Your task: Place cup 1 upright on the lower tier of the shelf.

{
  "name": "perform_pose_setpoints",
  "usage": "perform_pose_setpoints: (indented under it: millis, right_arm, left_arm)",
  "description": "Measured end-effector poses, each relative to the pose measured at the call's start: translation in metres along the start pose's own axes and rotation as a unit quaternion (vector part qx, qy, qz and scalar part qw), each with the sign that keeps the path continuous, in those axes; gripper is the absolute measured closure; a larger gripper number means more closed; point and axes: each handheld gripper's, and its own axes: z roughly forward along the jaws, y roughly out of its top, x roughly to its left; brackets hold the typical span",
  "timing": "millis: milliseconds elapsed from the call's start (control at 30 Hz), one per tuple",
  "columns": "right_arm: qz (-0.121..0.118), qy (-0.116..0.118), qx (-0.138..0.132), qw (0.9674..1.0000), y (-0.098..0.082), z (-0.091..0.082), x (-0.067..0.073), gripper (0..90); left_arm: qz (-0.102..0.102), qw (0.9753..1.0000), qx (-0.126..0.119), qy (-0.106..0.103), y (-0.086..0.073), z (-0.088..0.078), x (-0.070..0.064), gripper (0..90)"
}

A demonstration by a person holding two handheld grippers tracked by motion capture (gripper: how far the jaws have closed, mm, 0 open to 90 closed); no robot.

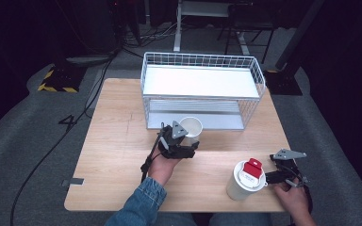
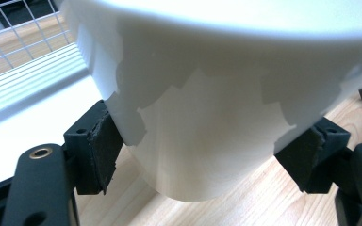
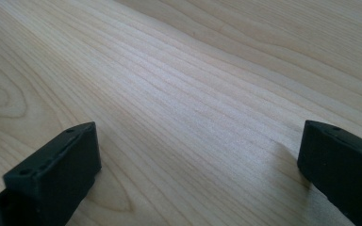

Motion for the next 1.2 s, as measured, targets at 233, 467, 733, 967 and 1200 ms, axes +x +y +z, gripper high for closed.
perform_pose_setpoints:
  millis: [233,467,733,967,1200]
  right_arm:
    - [0.0,0.0,0.0,1.0,0.0,0.0,0.0,0.0]
    - [0.0,0.0,0.0,1.0,0.0,0.0,0.0,0.0]
    - [0.0,0.0,0.0,1.0,0.0,0.0,0.0,0.0]
    - [0.0,0.0,0.0,1.0,0.0,0.0,0.0,0.0]
    - [0.0,0.0,0.0,1.0,0.0,0.0,0.0,0.0]
  left_arm:
    - [0.003,1.0,-0.004,0.001,0.015,0.004,0.008,23.7]
    - [0.003,1.0,-0.005,0.006,0.028,0.011,0.017,23.7]
    - [-0.005,0.9998,-0.014,0.012,0.037,0.026,0.028,23.6]
    - [-0.02,0.9996,-0.015,0.016,0.039,0.04,0.032,23.6]
    - [-0.014,0.9996,-0.008,0.024,0.04,0.047,0.031,23.6]
